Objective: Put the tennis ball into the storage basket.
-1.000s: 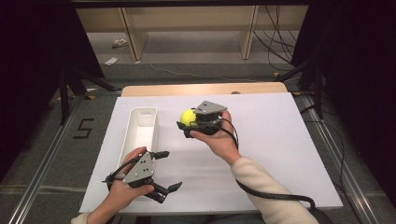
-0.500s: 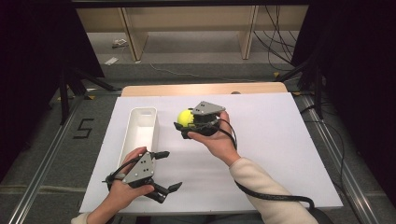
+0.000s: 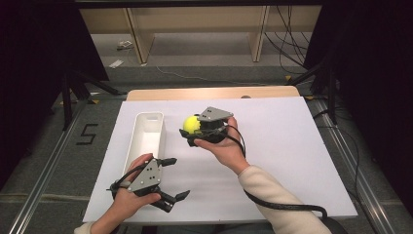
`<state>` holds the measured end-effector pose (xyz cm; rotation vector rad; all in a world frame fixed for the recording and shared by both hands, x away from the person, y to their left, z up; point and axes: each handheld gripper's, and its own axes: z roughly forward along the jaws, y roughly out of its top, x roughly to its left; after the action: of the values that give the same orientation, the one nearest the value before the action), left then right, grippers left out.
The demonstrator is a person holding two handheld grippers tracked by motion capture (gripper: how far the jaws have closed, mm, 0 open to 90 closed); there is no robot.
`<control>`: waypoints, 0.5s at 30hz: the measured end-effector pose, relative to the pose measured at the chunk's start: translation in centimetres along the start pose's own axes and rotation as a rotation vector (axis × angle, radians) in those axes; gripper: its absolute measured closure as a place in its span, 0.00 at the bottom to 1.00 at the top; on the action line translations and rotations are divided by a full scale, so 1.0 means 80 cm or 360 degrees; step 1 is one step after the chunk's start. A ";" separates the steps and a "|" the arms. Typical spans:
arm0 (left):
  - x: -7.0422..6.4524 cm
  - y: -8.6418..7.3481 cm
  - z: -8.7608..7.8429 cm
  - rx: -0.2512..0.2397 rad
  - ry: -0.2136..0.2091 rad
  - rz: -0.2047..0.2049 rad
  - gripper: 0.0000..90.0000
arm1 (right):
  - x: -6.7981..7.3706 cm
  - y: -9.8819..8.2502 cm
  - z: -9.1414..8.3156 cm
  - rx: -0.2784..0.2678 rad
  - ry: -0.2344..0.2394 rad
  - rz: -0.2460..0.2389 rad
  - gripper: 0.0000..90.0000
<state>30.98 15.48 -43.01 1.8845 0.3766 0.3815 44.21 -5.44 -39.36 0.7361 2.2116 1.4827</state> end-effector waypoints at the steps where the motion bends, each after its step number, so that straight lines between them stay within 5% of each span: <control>1: 0.000 0.000 0.000 0.0000 0.0000 0.0000 0.00 | 0.000 0.000 0.000 0.0000 0.0000 0.0000 0.29; 15: 0.000 0.000 0.000 0.0001 -0.0003 0.0003 0.00 | 0.008 0.002 0.001 0.0001 0.0026 -0.0012 0.29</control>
<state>30.96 15.47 -43.02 1.8858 0.3738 0.3813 43.80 -4.95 -39.26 0.7172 2.2248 1.4895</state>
